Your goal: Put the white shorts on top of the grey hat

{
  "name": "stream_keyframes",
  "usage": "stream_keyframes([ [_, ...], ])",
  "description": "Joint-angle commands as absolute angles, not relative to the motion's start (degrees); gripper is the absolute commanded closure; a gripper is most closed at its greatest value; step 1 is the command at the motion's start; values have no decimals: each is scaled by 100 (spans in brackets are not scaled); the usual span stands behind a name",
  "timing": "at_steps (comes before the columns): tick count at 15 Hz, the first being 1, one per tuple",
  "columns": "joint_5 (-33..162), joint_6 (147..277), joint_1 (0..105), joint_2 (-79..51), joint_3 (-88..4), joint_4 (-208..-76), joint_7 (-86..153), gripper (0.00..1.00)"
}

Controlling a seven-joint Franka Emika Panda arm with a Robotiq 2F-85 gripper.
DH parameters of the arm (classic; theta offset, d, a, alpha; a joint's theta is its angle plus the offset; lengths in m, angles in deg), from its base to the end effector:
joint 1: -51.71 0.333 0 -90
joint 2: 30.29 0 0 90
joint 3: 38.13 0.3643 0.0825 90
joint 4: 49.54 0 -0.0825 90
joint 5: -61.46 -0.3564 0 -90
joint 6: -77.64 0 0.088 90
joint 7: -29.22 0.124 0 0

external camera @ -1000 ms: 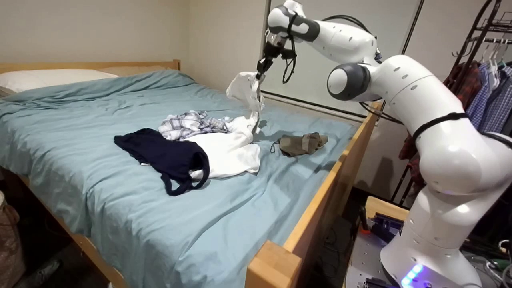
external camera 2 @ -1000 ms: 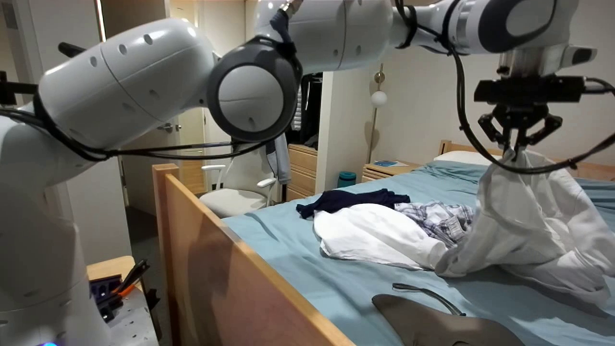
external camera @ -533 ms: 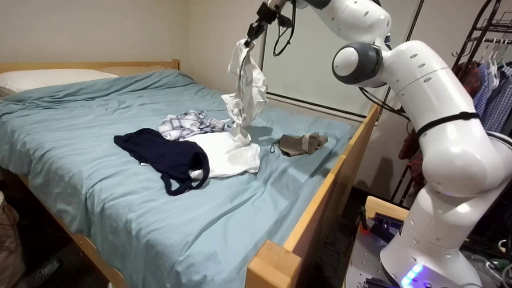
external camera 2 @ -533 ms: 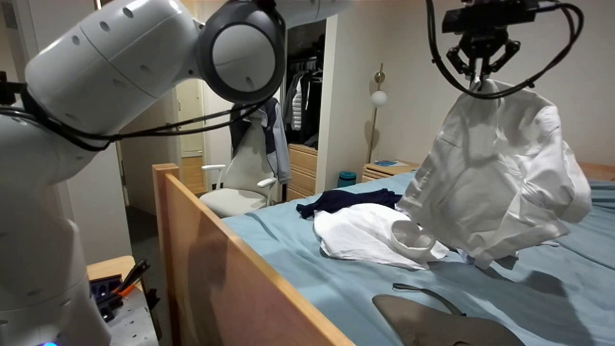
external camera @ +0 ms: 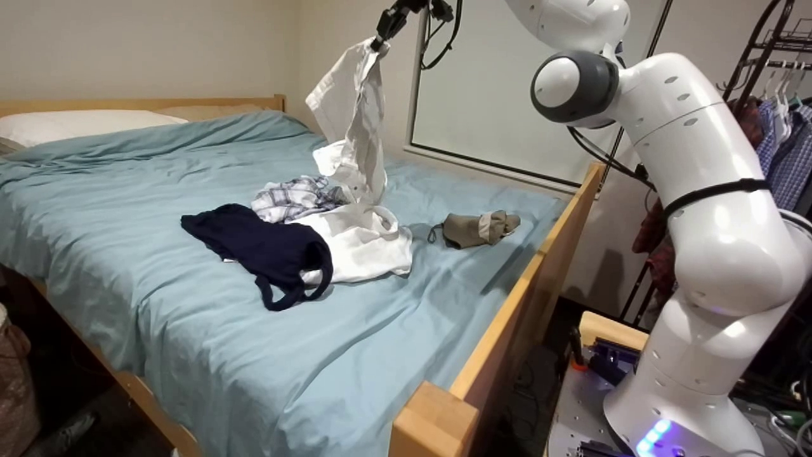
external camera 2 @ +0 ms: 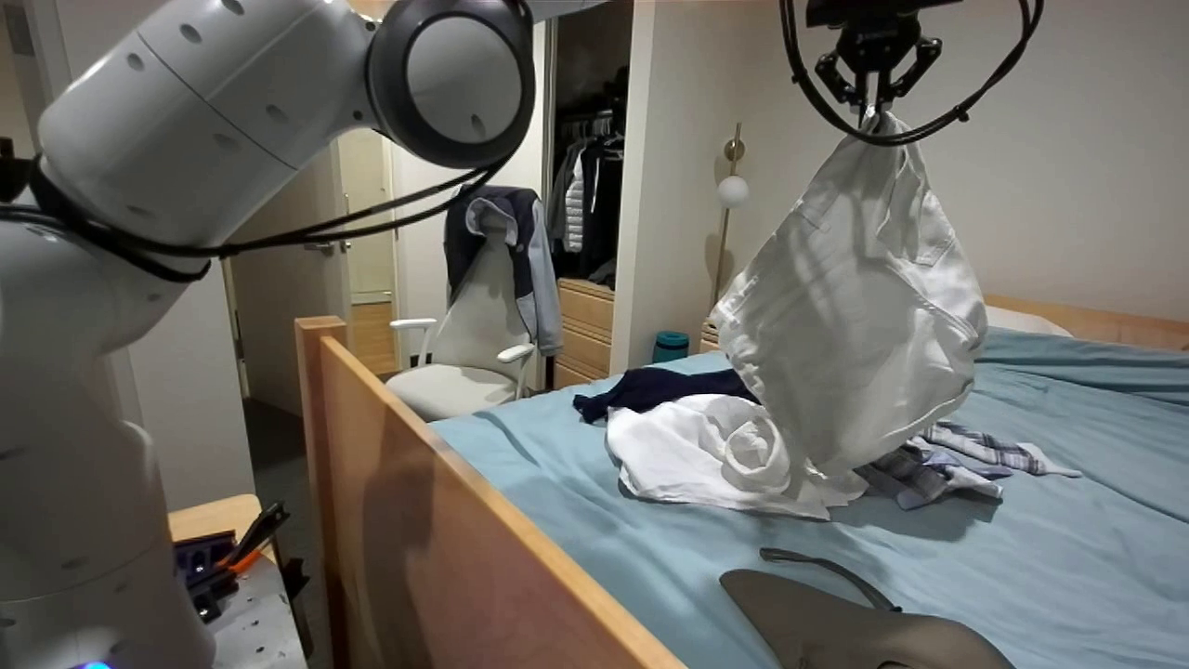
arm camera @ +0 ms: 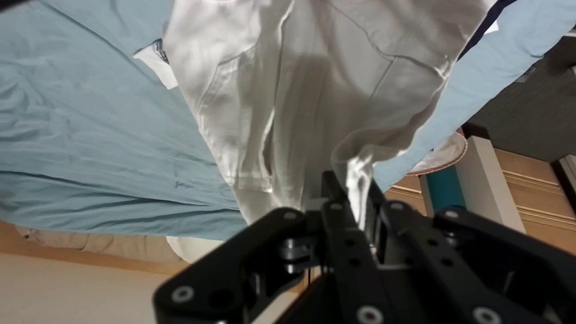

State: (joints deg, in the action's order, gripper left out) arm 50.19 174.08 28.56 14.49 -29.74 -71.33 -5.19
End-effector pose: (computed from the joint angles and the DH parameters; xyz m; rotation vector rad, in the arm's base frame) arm 0.7070 -0.2342 0.6936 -2.9292 -0.4484 -0.9230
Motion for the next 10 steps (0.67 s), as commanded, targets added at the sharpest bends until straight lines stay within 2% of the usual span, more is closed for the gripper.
stream_keyframes([
  [1,4886,17635,2557,1276,-2913,-7454,-580,97],
  [5,4977,17612,2185,1498,-3079,-7574,-261,97],
  [6,4940,17238,2177,2009,-3236,-6800,-147,97],
  [7,4954,17271,2080,2120,-3304,-6802,-11,97],
  [8,4953,17586,1890,1805,-3268,-7585,44,97],
  [9,4885,17603,1770,1936,-3280,-7596,202,97],
  [10,4806,17242,1691,2466,-3313,-6867,390,97],
])
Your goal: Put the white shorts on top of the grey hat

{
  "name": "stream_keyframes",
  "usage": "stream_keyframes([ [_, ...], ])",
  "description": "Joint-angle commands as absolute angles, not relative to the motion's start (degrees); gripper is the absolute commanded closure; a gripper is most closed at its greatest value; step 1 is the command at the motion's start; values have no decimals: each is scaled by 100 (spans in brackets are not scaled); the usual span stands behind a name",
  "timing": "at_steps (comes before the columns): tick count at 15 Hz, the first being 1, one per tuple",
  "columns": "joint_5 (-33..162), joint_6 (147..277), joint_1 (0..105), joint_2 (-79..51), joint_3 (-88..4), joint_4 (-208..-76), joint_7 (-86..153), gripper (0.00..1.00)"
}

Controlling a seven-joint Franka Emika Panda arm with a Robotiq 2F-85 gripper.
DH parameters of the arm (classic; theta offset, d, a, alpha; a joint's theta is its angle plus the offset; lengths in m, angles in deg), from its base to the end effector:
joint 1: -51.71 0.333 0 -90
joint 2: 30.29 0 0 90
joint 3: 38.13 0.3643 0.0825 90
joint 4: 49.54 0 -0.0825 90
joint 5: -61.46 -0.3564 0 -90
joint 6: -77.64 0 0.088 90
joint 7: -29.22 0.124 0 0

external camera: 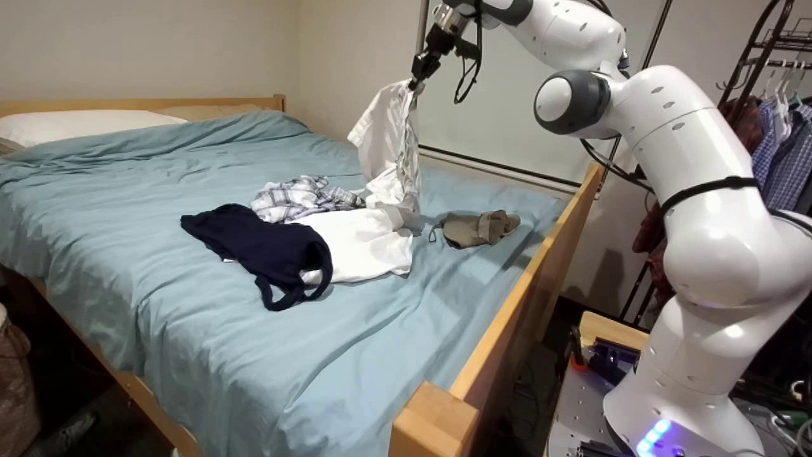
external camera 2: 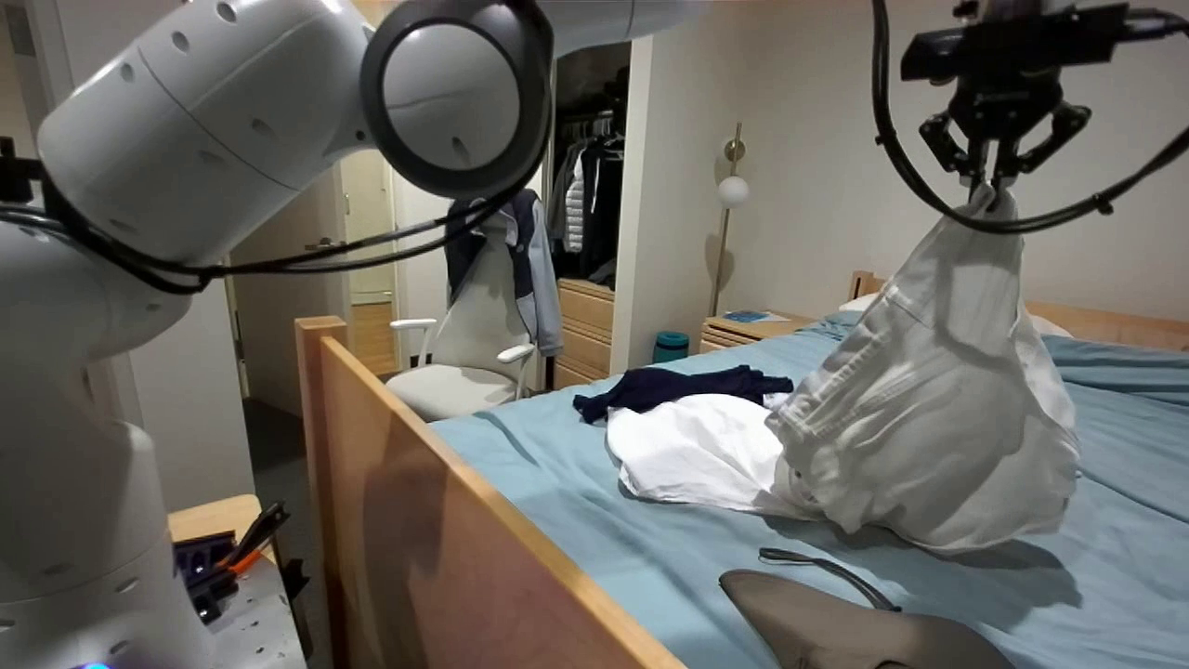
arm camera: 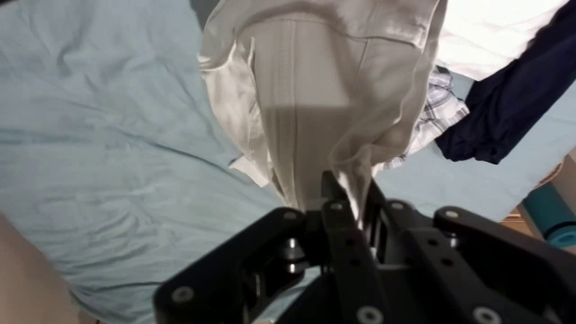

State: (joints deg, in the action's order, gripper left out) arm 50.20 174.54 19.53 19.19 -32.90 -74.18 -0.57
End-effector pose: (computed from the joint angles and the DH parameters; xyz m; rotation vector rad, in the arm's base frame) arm 0.6840 -0.3723 0.6081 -3.0170 -0.0296 -0.7354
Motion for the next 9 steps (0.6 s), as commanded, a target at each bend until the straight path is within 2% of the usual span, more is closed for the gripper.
stream_keyframes([
  [1,4798,17244,1581,2587,-3323,-6875,544,97],
  [3,4797,17328,1375,2876,-3347,-6776,953,97],
  [4,4844,17745,1242,2557,-3364,-7532,1094,97],
  [5,4941,17847,1181,2658,-3457,-7533,1300,97],
  [6,5008,17667,1159,3162,-3572,-6766,1563,97],
  [8,5195,17759,1057,3314,-3798,-6734,1813,97],
  [9,5226,18039,1022,2936,-3916,-7488,1857,97],
])
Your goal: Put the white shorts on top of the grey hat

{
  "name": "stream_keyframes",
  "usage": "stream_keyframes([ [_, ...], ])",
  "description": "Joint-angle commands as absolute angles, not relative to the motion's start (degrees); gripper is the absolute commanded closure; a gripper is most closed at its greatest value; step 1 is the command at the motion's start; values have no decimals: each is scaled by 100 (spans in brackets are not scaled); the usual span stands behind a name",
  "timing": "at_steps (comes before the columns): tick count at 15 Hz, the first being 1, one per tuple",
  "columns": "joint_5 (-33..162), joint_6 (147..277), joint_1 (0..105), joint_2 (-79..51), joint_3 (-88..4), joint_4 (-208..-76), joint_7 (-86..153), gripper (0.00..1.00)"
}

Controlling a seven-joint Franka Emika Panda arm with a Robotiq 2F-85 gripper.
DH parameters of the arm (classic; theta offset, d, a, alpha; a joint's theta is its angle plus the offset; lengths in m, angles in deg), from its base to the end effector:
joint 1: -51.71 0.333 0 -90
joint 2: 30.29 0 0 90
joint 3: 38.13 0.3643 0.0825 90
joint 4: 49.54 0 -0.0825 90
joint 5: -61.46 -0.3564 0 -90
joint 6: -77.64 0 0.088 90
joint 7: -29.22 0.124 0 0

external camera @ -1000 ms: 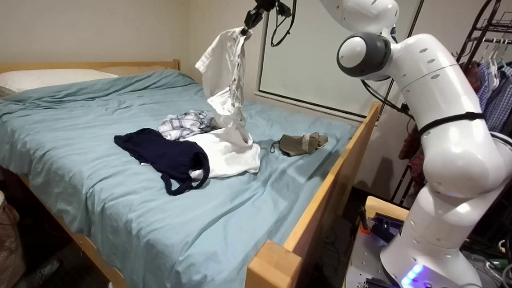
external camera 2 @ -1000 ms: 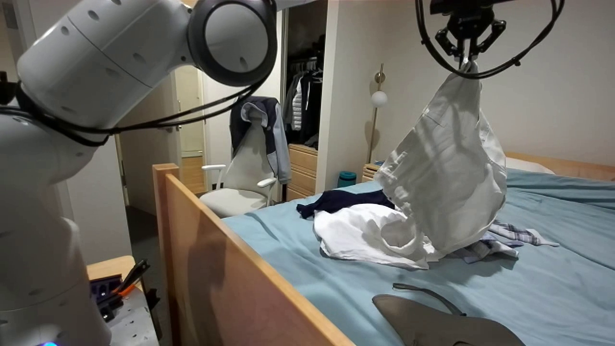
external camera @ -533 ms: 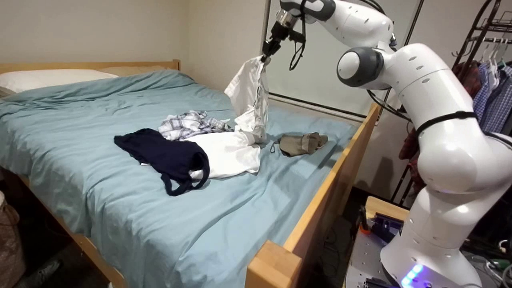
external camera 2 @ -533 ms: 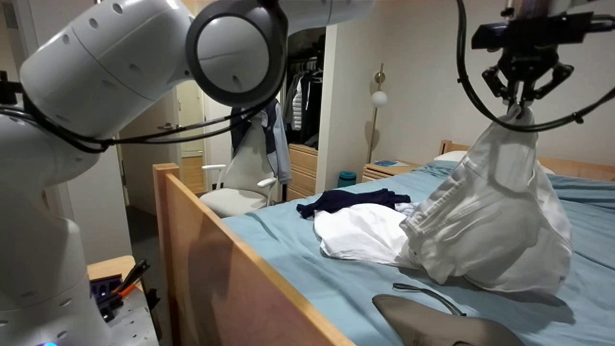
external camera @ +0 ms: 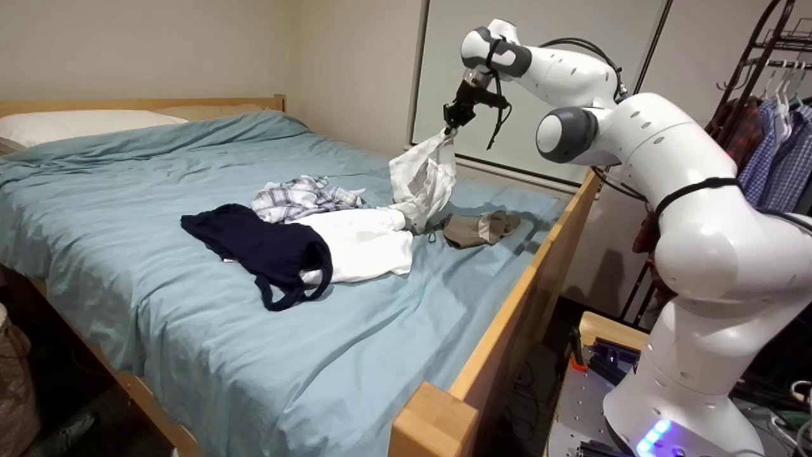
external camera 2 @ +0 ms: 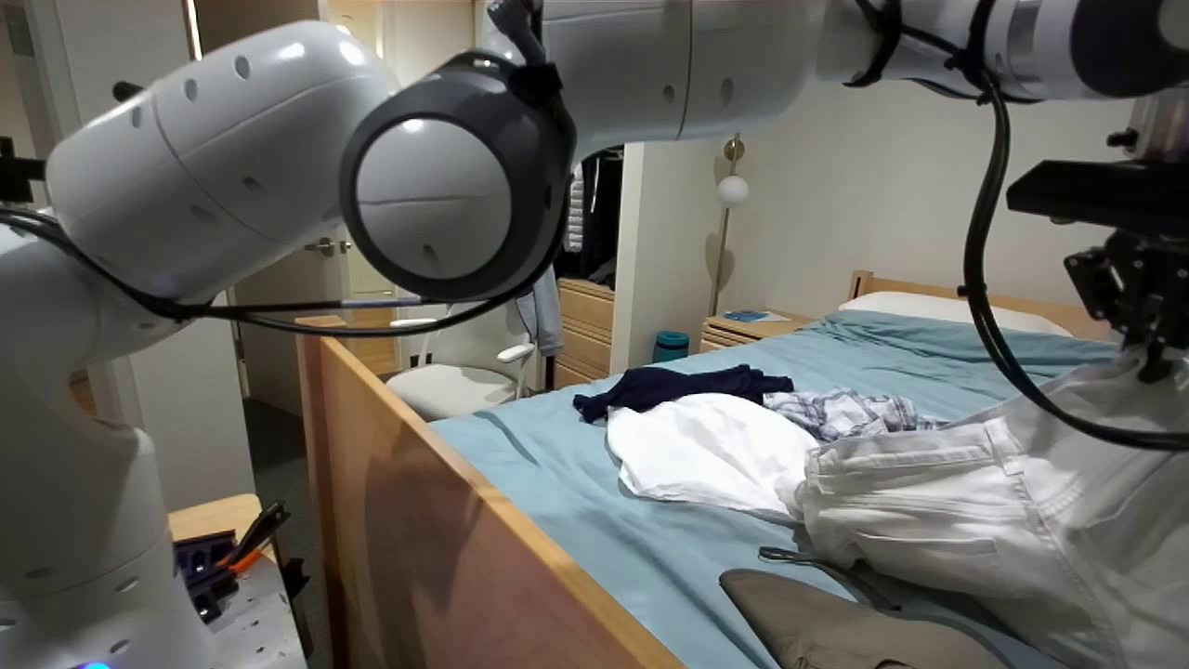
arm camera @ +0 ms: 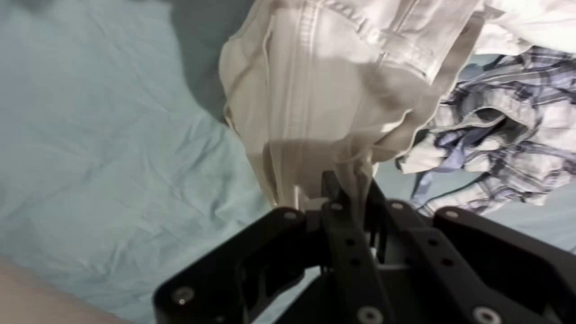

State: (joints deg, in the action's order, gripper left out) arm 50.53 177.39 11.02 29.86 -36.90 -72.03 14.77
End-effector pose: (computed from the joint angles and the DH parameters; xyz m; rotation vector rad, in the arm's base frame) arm 0.6390 -0.5146 0.4800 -2.9634 0.6847 -0.5550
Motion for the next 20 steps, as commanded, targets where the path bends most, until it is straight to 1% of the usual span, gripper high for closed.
stream_keyframes([
  [1,5340,17698,1016,3393,-3984,-6762,1994,97],
  [8,5543,16522,817,3452,-4254,-6864,2784,97],
  [12,5606,16310,521,3464,-4440,-6760,3694,97],
  [14,5690,16438,364,3339,-4562,-7002,4064,97],
  [16,5749,16176,294,3329,-4639,-7044,4389,97],
  [17,5754,16064,248,3351,-4642,-7036,4477,92],
  [18,5742,15923,232,3381,-4623,-7028,4547,64],
  [19,5739,15810,240,3417,-4614,-6994,4603,63],
  [20,5715,15728,230,3429,-4589,-6974,4624,56],
])
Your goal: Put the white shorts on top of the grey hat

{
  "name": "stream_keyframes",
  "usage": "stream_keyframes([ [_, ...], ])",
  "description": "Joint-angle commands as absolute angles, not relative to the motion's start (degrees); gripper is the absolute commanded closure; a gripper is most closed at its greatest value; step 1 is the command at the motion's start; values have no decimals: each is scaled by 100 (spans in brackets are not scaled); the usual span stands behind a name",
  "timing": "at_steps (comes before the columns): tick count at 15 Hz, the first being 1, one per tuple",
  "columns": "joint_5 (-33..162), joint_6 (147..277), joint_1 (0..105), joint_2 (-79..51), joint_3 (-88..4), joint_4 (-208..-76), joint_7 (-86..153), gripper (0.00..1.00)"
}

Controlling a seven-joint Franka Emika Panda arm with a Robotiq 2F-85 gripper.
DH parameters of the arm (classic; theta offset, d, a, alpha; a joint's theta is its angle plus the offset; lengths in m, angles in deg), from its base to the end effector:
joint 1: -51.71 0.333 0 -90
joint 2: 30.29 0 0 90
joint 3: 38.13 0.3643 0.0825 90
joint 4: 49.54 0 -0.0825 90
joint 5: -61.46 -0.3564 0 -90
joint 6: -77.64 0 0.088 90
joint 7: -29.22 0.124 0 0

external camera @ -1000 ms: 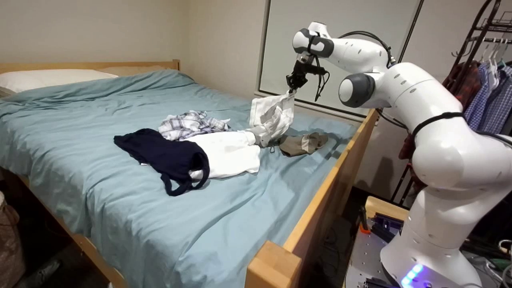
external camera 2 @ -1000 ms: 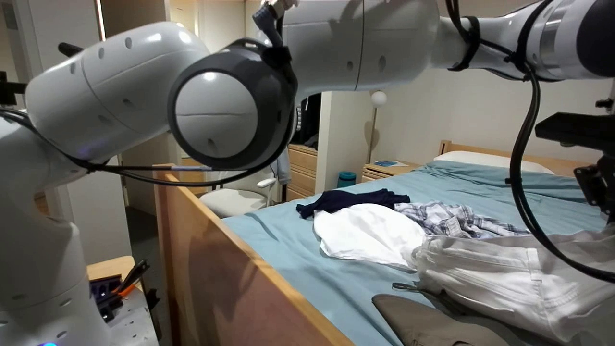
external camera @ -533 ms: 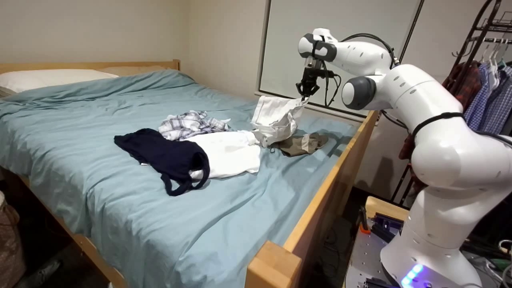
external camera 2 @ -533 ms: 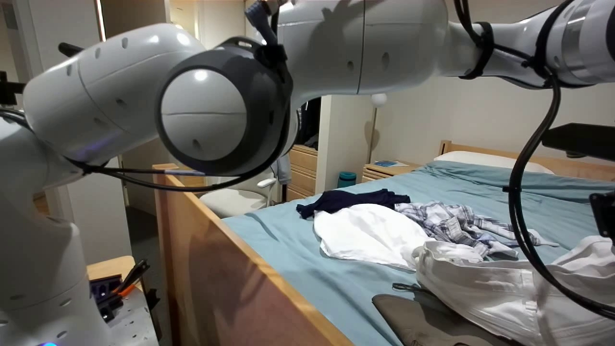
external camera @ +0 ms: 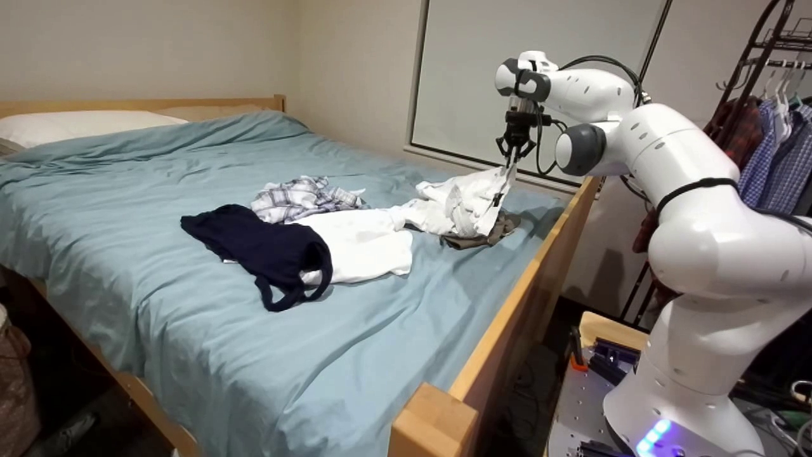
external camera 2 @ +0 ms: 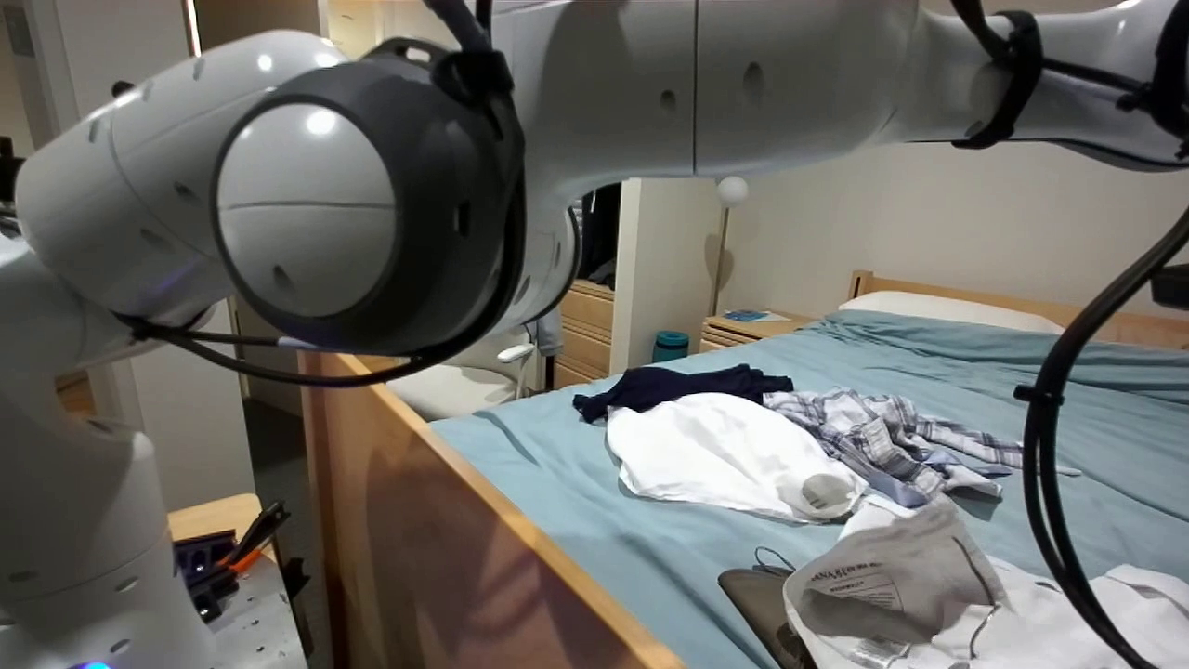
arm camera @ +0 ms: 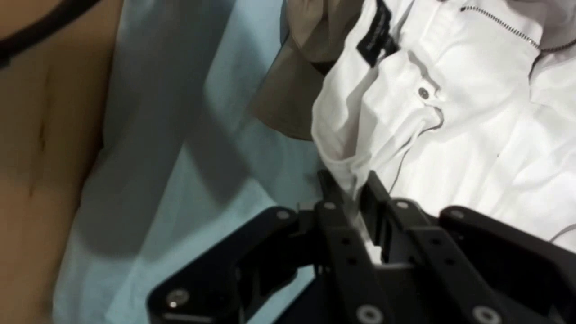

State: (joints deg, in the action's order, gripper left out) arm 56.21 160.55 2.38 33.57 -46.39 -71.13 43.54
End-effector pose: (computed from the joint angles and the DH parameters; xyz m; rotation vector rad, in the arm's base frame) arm 0.4953 -0.6212 0.4038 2.6013 -1.7191 -0.0796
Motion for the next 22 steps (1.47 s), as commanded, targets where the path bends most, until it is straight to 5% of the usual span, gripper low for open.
stream_keyframes([
  [1,5710,15722,253,3446,-4583,-6940,4673,51],
  [9,5477,16243,773,2877,-4101,-7051,4093,0],
  [22,5560,16113,3448,1824,-3697,-7057,3047,0],
])
